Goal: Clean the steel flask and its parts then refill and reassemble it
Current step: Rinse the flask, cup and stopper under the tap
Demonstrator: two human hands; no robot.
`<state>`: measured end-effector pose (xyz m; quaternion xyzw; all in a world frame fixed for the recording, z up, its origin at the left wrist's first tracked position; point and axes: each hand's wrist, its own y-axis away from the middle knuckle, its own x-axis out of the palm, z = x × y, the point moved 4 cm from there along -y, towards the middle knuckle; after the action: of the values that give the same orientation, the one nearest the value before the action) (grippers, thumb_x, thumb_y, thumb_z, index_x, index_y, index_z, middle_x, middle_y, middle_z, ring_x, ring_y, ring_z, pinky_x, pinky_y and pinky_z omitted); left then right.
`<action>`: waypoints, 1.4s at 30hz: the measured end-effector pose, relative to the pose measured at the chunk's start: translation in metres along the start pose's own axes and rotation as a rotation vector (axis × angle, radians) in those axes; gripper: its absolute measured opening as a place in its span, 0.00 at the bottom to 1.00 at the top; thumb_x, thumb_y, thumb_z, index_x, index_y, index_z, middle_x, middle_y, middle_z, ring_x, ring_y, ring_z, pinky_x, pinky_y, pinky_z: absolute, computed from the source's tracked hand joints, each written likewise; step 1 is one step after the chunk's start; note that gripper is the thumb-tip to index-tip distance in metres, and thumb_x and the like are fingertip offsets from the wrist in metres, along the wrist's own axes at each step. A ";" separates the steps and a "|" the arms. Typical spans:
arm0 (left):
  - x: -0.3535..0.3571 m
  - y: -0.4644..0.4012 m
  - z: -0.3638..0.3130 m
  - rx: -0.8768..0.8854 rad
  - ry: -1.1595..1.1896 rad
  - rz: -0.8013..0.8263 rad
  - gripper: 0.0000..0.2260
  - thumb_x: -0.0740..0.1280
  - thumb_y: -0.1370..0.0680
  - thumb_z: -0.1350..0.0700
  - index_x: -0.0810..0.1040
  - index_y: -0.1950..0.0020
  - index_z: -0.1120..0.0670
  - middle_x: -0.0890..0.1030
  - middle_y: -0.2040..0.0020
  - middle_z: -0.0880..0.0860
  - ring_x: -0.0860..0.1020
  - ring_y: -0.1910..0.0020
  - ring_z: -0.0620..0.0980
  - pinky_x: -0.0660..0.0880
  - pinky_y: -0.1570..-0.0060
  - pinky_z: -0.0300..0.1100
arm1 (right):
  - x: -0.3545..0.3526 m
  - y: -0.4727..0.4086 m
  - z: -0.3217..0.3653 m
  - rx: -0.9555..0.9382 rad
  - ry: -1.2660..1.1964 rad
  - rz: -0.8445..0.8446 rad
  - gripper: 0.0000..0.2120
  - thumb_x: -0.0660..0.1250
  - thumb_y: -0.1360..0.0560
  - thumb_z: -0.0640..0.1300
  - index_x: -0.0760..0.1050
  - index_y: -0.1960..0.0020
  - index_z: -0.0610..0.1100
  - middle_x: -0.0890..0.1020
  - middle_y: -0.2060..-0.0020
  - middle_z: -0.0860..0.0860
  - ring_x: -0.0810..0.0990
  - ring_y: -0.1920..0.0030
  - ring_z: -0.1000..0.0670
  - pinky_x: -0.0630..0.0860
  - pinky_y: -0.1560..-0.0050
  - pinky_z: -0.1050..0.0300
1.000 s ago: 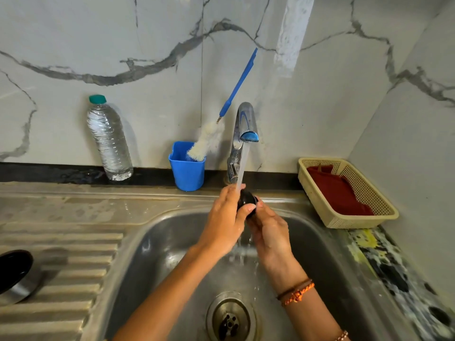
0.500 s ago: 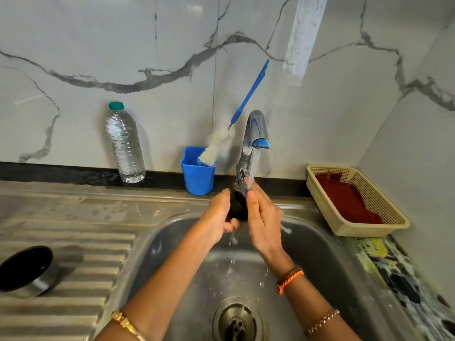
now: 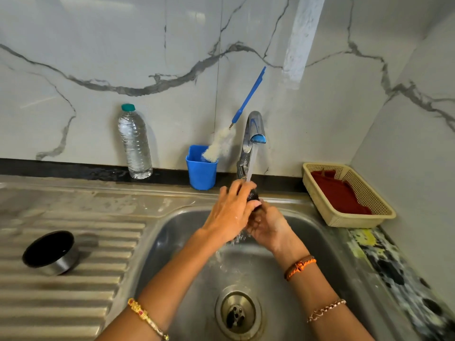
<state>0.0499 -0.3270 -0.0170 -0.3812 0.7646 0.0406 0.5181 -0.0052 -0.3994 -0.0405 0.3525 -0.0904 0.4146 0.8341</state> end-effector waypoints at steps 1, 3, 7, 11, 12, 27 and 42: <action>-0.005 0.003 -0.002 -0.028 0.142 -0.039 0.18 0.58 0.20 0.52 0.64 0.30 0.52 0.65 0.33 0.53 0.66 0.39 0.54 0.68 0.42 0.43 | 0.001 0.005 0.004 -0.031 0.047 -0.009 0.19 0.53 0.18 0.47 0.72 0.39 0.35 0.79 0.58 0.43 0.77 0.60 0.48 0.75 0.59 0.58; -0.015 0.011 -0.006 -0.083 0.347 -0.097 0.18 0.62 0.21 0.54 0.67 0.31 0.51 0.67 0.34 0.54 0.66 0.37 0.53 0.65 0.40 0.42 | 0.003 0.018 0.008 -0.099 0.127 -0.019 0.18 0.54 0.19 0.45 0.71 0.37 0.33 0.79 0.58 0.43 0.78 0.60 0.48 0.77 0.59 0.58; -0.031 0.038 -0.014 -0.163 0.433 -0.071 0.25 0.69 0.25 0.53 0.66 0.30 0.53 0.70 0.35 0.54 0.68 0.35 0.51 0.65 0.35 0.45 | -0.001 0.048 -0.001 -0.155 0.274 -0.021 0.15 0.55 0.19 0.43 0.73 0.39 0.35 0.81 0.53 0.35 0.81 0.53 0.42 0.77 0.49 0.51; -0.058 0.061 -0.024 -0.177 0.389 -0.129 0.25 0.74 0.30 0.51 0.73 0.35 0.55 0.75 0.43 0.51 0.73 0.43 0.47 0.69 0.44 0.38 | -0.003 0.074 -0.009 -0.222 0.451 -0.036 0.10 0.58 0.20 0.44 0.75 0.50 0.41 0.81 0.55 0.44 0.79 0.58 0.50 0.76 0.55 0.55; -0.067 0.066 -0.028 -0.173 0.372 -0.144 0.24 0.75 0.31 0.51 0.75 0.37 0.55 0.75 0.45 0.49 0.72 0.46 0.45 0.67 0.48 0.34 | -0.002 0.079 -0.010 -0.253 0.480 -0.040 0.09 0.57 0.20 0.44 0.75 0.52 0.42 0.81 0.56 0.46 0.79 0.59 0.50 0.76 0.54 0.54; -0.106 0.147 0.007 -0.273 0.485 -0.084 0.21 0.77 0.34 0.55 0.80 0.42 0.53 0.81 0.53 0.49 0.75 0.60 0.38 0.70 0.58 0.27 | 0.034 0.133 -0.071 -0.584 1.002 0.108 0.18 0.60 0.25 0.33 0.79 0.44 0.50 0.81 0.56 0.50 0.75 0.55 0.55 0.71 0.56 0.63; -0.240 0.279 0.189 -0.343 0.518 -0.321 0.16 0.78 0.36 0.56 0.80 0.51 0.48 0.81 0.54 0.45 0.78 0.53 0.43 0.73 0.52 0.30 | 0.248 0.135 -0.238 -0.705 0.892 0.351 0.25 0.75 0.37 0.32 0.73 0.43 0.45 0.82 0.50 0.46 0.82 0.51 0.48 0.78 0.46 0.50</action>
<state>0.0608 0.0864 0.0000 -0.5757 0.7831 -0.0117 0.2349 0.0183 -0.0310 -0.0360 -0.1742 0.0796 0.5994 0.7772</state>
